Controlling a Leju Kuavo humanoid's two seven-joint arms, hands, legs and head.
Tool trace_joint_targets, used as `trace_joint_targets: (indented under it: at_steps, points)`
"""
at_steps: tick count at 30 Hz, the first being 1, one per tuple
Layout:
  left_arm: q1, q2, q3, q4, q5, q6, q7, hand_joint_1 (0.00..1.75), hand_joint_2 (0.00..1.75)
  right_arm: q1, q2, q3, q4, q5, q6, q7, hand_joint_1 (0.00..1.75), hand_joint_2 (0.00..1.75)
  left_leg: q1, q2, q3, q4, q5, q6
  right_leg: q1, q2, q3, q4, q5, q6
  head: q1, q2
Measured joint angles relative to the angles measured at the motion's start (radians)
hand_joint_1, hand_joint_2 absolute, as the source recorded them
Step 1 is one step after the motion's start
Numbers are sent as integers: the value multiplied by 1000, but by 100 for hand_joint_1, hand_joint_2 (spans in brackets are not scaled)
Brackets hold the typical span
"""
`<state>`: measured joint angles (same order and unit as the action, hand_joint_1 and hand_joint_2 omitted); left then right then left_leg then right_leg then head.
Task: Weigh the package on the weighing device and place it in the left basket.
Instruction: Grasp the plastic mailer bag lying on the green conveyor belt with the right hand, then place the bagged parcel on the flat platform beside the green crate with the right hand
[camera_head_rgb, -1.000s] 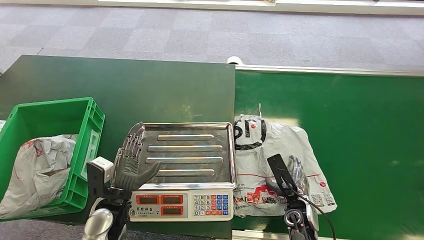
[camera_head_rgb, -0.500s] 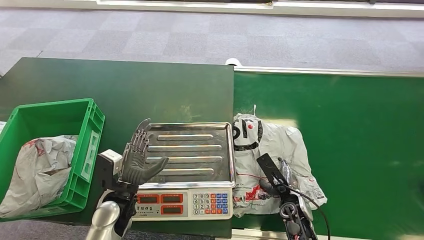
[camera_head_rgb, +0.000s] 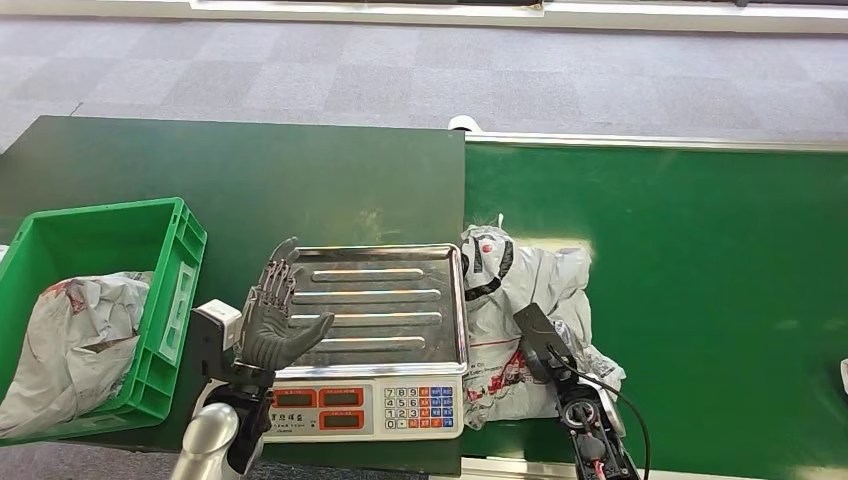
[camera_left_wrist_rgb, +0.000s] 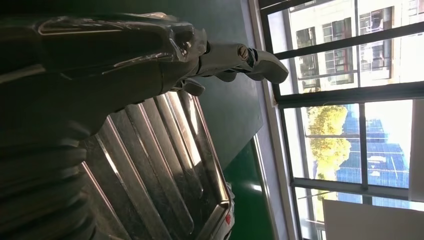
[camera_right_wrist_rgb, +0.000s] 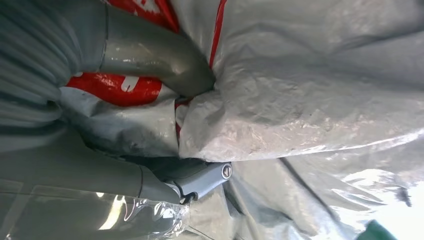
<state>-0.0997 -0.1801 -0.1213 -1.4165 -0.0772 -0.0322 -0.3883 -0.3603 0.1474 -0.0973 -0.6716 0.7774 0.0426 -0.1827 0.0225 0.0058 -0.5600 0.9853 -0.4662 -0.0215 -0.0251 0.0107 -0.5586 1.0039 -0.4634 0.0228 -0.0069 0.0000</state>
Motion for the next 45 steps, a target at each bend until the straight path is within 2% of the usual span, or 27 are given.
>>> trace_joint_targets:
  at_steps: [1, 2, 5, 6, 9, 13, 16, 19, 25, 34, 40, 45]
  points:
    - [2, 0, 0, -1, 0, 0, -2, 0, 175, 4, 2, 1, -8, -18, 9, -21, 175, 175, 0, 0, 0, 0, 0, 0, 0, 0, 0, 0, 0, 0, 0, 0]
    - [9, 1, 1, -5, 1, 1, -10, 0, 175, 19, 7, 2, -40, -85, 51, -85, 175, 175, 0, 0, -2, 0, 0, 0, 0, 0, -2, 0, 0, 0, 0, 0]
    - [28, 5, 8, -15, 3, -7, -44, 0, 175, 104, 26, 4, -230, -494, 343, -353, 175, 175, 0, -2, -9, 0, 0, 0, 0, -1, -9, 0, 0, 0, 0, 0]
    - [28, 6, 10, -15, 4, -11, -51, 0, 175, 126, 30, 2, -287, -618, 436, -395, 175, 175, 0, -3, -10, 0, 0, 0, 0, -1, -10, 0, 0, 0, 0, 0]
    - [24, 8, 12, -11, 7, -15, -59, 0, 175, 166, 37, -10, -422, -839, 582, -417, 175, 175, 0, -2, -11, 0, 0, 0, 0, -1, -10, 0, 0, 0, 0, 0]
    - [19, 10, 13, -8, 26, -24, -81, 0, 175, 199, 46, -29, -549, -979, 651, -426, 175, 175, 0, -2, -11, 0, 0, 0, 0, -1, -11, 0, 0, 0, 0, 0]
    - [18, 11, 15, -12, 59, -38, -116, 0, 175, 216, 60, -51, -635, -1058, 664, -434, 175, 175, 0, -2, -11, 0, 0, 0, 0, -1, -11, 0, 0, 0, 0, 0]
    - [19, 9, 16, -26, 79, -42, -132, 0, 175, 230, 69, -65, -698, -1077, 638, -445, 175, 175, 0, -2, -11, 0, 0, 0, 0, 0, -11, 0, 0, 0, 0, 0]
    - [27, 2, 29, -65, 123, -30, -152, 0, 175, 261, 91, -76, -829, -1016, 455, -508, 175, 175, 0, -2, -11, 0, 0, 0, 0, -1, -11, 0, 0, 0, 0, 0]
    - [30, -7, 40, -84, 134, -26, -161, 0, 175, 274, 109, -85, -917, -994, 435, -511, 175, 175, 0, -2, -11, 0, 0, 0, 0, -1, -11, 0, 0, 0, 0, 0]
    - [29, -12, 45, -93, 151, 9, -199, 0, 175, 271, 140, -72, -999, -848, 404, -511, 175, 175, 0, -2, -11, 0, 0, 0, 0, -1, -11, 0, 0, 0, 0, 0]
    - [29, -14, 50, -101, 155, 11, -204, 0, 175, 266, 157, -53, -1036, -830, 393, -511, 175, 175, 0, -3, -11, 0, 0, 0, 0, -1, -10, 0, -1, 0, 0, 0]
